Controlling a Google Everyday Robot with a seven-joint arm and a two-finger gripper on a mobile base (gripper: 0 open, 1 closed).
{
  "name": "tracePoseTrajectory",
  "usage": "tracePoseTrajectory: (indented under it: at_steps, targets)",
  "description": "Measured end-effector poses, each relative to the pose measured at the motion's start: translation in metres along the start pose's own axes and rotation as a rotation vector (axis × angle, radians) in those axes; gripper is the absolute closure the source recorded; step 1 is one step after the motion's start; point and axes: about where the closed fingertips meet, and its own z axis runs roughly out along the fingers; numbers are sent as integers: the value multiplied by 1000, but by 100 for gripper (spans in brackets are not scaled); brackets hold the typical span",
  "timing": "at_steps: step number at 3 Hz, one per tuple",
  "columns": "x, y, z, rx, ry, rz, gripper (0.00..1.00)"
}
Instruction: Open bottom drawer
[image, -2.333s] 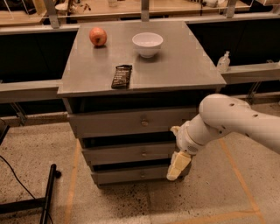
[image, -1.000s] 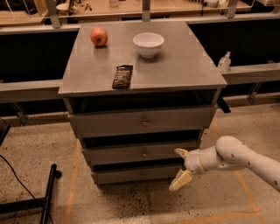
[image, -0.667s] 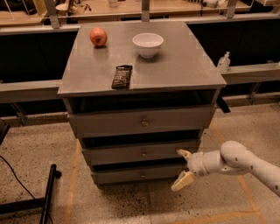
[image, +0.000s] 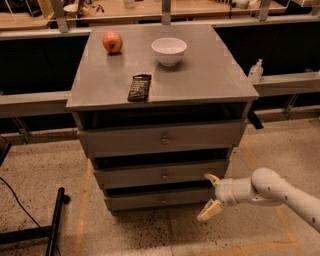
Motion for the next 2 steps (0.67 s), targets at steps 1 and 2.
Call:
tracePoseTrajectory:
  at_steps: [1, 2]
  targets:
    - [31, -11, 6, 13, 12, -23, 0]
    - [61, -21, 24, -22, 12, -15, 0]
